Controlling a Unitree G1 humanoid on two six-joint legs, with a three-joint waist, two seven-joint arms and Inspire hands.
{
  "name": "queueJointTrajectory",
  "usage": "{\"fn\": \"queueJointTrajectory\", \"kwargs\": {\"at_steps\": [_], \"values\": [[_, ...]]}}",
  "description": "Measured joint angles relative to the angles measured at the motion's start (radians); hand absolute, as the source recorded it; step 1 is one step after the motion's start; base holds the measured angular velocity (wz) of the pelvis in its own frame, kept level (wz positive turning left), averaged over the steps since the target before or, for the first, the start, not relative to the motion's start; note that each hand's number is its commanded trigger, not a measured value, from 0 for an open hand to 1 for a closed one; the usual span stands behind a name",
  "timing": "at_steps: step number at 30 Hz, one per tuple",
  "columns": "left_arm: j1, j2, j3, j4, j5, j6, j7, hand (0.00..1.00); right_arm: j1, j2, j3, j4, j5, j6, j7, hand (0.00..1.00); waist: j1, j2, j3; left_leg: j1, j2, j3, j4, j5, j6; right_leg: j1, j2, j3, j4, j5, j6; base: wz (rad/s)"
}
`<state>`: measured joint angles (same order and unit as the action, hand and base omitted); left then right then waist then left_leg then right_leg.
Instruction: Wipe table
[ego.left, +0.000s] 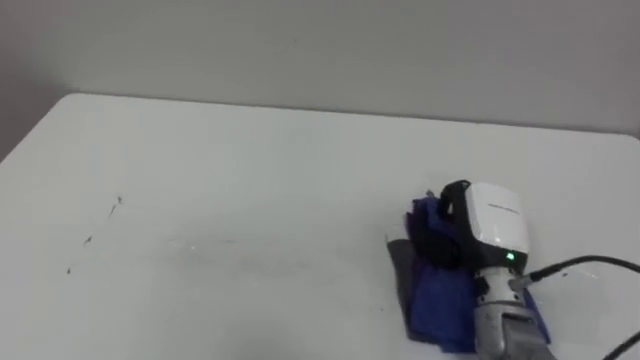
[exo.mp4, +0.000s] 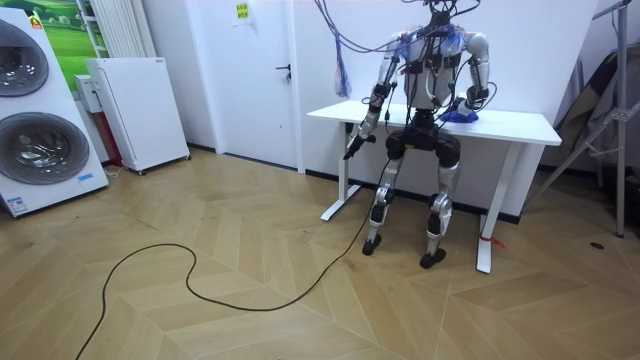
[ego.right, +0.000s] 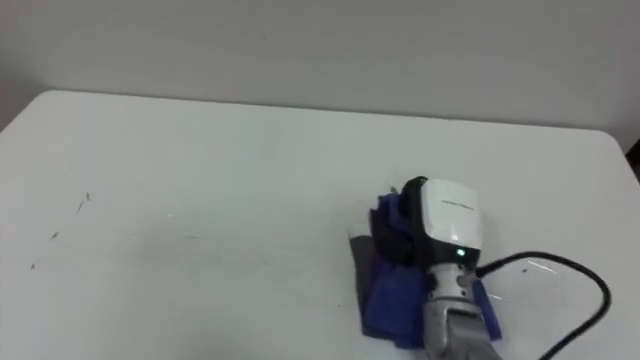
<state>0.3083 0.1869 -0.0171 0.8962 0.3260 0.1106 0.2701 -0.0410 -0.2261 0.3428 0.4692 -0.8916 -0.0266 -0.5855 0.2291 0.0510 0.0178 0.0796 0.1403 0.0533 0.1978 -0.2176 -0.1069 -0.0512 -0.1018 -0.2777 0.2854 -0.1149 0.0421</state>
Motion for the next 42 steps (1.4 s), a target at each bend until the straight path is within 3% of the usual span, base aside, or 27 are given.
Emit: {"fn": "queueJointTrajectory", "kwargs": {"at_steps": [4, 9, 15, 23, 27, 42], "values": [[0.014, 0.0, 0.001, -0.039, 0.0, 0.015, -0.004, 0.0, 0.003, 0.001, 0.016, 0.0, -0.024, 0.013, 0.012, 0.0, 0.008, -0.012, -0.0021, -0.003, 0.0, -0.001, -0.014, 0.005, 0.002, 0.007, 0.009, 0.001, -0.037, 0.018, 0.003, 0.0], [0.018, 0.0, 0.002, -0.043, -0.013, 0.022, 0.007, 0.0, 0.029, 0.0, 0.026, 0.0, -0.023, 0.026, 0.027, 0.0, 0.017, -0.015, -0.0176, 0.01, 0.0, -0.006, -0.015, 0.007, 0.003, 0.026, 0.012, 0.001, -0.051, 0.025, 0.003, 0.0], [0.017, 0.0, -0.01, -0.043, -0.036, 0.021, 0.032, 0.0, 0.062, 0.007, 0.028, -0.005, -0.001, 0.022, 0.033, 0.0, 0.01, -0.023, -0.0236, 0.036, 0.0, -0.01, -0.018, 0.007, 0.003, 0.056, 0.013, 0.0, -0.06, 0.025, 0.006, 0.01], [-0.01, -0.002, -0.04, -0.006, -0.04, 0.002, 0.033, 0.0, 0.084, 0.02, 0.021, -0.039, 0.07, -0.018, 0.059, 0.0, -0.046, -0.043, -0.0225, 0.035, -0.001, -0.011, -0.018, 0.007, 0.003, 0.056, 0.014, 0.003, -0.064, 0.027, 0.007, 0.0], [-0.021, -0.009, -0.036, 0.006, -0.042, 0.0, 0.032, 0.0, 0.13, 0.021, -0.018, -0.127, 0.073, -0.038, 0.078, 0.0, -0.079, -0.04, -0.0208, 0.035, -0.001, -0.011, -0.019, 0.007, 0.003, 0.056, 0.014, 0.006, -0.064, 0.026, 0.008, 0.0], [-0.033, -0.01, -0.025, 0.03, -0.06, -0.031, 0.002, 0.0, 0.162, 0.014, -0.07, -0.294, 0.074, -0.044, 0.125, 0.0, -0.096, -0.047, -0.0201, 0.041, -0.011, -0.008, -0.025, 0.011, 0.01, 0.053, 0.017, 0.048, -0.06, 0.026, 0.009, 0.0]]}}
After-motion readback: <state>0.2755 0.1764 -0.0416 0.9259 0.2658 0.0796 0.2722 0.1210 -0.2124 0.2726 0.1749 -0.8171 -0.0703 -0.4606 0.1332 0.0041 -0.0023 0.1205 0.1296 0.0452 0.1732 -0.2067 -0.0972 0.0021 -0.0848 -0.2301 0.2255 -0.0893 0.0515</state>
